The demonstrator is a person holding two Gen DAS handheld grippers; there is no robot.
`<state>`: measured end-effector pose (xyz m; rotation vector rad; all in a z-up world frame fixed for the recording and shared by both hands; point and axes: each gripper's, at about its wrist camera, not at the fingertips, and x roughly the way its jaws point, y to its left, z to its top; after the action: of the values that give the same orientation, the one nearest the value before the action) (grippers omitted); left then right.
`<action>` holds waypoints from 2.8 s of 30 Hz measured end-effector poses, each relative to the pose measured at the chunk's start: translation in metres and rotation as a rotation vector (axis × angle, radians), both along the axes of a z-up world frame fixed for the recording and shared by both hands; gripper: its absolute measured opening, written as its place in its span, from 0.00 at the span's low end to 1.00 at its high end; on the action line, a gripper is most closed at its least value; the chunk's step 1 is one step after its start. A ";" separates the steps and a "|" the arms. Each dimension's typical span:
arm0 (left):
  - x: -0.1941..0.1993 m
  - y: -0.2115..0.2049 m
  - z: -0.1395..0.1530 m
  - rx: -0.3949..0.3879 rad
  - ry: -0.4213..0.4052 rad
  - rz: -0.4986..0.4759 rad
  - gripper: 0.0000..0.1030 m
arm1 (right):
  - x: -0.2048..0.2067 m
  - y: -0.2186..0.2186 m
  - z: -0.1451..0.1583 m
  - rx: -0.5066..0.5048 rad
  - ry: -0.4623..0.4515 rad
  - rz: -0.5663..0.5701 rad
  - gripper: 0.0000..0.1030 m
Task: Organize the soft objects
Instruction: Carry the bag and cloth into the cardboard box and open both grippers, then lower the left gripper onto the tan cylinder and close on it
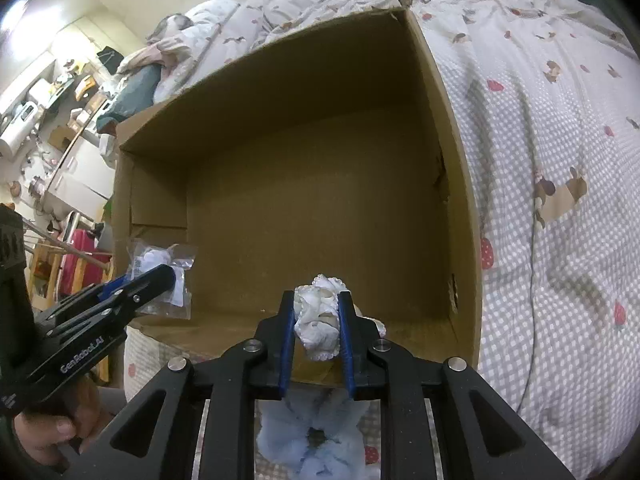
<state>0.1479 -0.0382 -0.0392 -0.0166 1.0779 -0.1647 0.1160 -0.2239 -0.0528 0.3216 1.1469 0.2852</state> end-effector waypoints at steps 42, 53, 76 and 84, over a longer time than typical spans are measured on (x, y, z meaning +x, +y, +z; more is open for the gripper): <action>-0.023 0.000 0.038 0.050 -0.114 0.006 0.63 | -0.012 -0.027 0.042 0.043 -0.150 -0.106 0.86; -0.056 0.030 0.055 0.054 -0.139 0.089 0.63 | -0.048 -0.029 0.060 0.048 -0.166 -0.090 0.86; -0.104 0.031 -0.032 -0.085 0.276 0.100 0.76 | -0.100 -0.036 0.036 0.043 -0.036 -0.124 0.86; -0.083 -0.011 -0.077 -0.129 0.416 0.007 0.53 | -0.099 -0.036 0.029 0.018 -0.014 -0.121 0.86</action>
<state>0.0654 -0.0494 -0.1159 -0.1776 1.4803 -0.2304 0.0165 -0.2599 -0.0239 0.4031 1.1064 0.1914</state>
